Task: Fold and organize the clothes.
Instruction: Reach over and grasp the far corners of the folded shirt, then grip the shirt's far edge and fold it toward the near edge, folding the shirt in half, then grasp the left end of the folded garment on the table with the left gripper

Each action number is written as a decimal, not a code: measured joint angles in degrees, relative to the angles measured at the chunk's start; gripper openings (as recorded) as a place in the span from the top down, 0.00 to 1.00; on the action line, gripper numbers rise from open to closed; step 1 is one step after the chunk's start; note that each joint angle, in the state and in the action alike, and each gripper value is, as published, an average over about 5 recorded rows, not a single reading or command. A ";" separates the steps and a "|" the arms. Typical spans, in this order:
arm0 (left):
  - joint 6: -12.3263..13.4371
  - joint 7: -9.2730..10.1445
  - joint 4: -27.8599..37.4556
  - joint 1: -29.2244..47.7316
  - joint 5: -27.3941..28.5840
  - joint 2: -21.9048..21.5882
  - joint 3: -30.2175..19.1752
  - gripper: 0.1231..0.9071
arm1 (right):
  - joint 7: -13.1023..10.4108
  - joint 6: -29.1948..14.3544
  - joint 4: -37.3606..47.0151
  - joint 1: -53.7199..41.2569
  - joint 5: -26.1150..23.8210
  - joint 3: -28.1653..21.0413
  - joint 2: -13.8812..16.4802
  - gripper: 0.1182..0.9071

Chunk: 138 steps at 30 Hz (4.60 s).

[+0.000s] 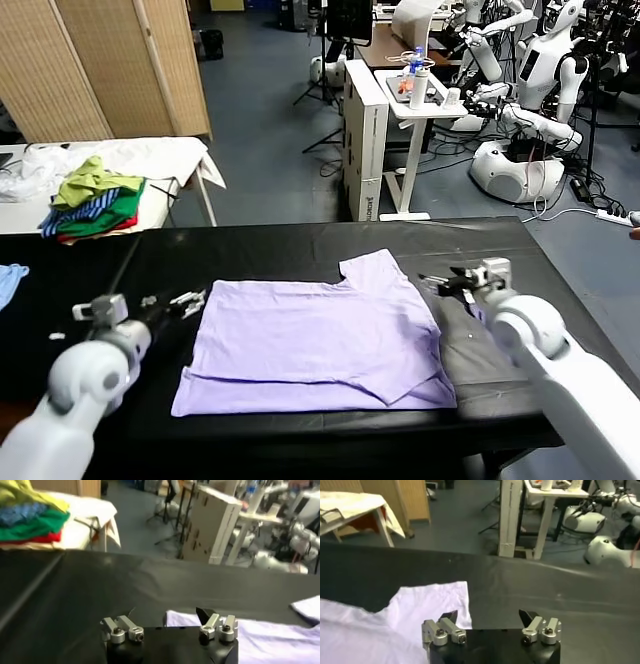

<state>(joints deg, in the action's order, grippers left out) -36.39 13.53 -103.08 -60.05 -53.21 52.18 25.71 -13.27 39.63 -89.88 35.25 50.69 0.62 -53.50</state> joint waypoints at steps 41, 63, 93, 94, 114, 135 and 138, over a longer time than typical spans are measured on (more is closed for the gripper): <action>1.55 -3.53 13.12 9.90 4.77 4.75 -8.98 0.96 | 2.14 -5.25 7.01 -1.63 -3.45 -1.16 -5.92 0.96; 1.28 -2.38 -9.26 -7.48 4.50 0.46 1.65 0.97 | 2.31 -0.35 -19.35 18.88 2.22 13.55 7.68 0.97; 1.77 -4.48 -21.87 -32.23 17.01 6.77 11.21 0.97 | -0.29 2.56 -31.76 35.67 1.71 16.07 15.34 0.97; 1.77 -4.46 -22.03 -32.53 17.25 6.97 11.23 0.97 | -0.29 2.56 -31.77 35.67 1.71 16.02 15.29 0.97; -0.63 -0.26 -27.35 -38.56 21.54 10.82 14.05 0.21 | -3.24 2.47 -37.03 39.51 7.48 23.49 15.04 0.02; 5.10 -0.27 -16.82 -26.65 13.32 11.73 11.27 0.01 | -3.03 -3.62 -16.91 25.19 -2.45 14.20 -2.11 0.31; 5.10 -0.66 -16.02 -26.40 13.33 11.81 10.92 0.09 | -3.02 -3.61 -16.05 25.22 -2.76 14.07 -3.15 0.46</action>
<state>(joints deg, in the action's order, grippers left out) -31.29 12.87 -119.10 -86.45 -39.89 63.99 36.62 -16.28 36.03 -105.93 60.46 47.93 14.69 -56.65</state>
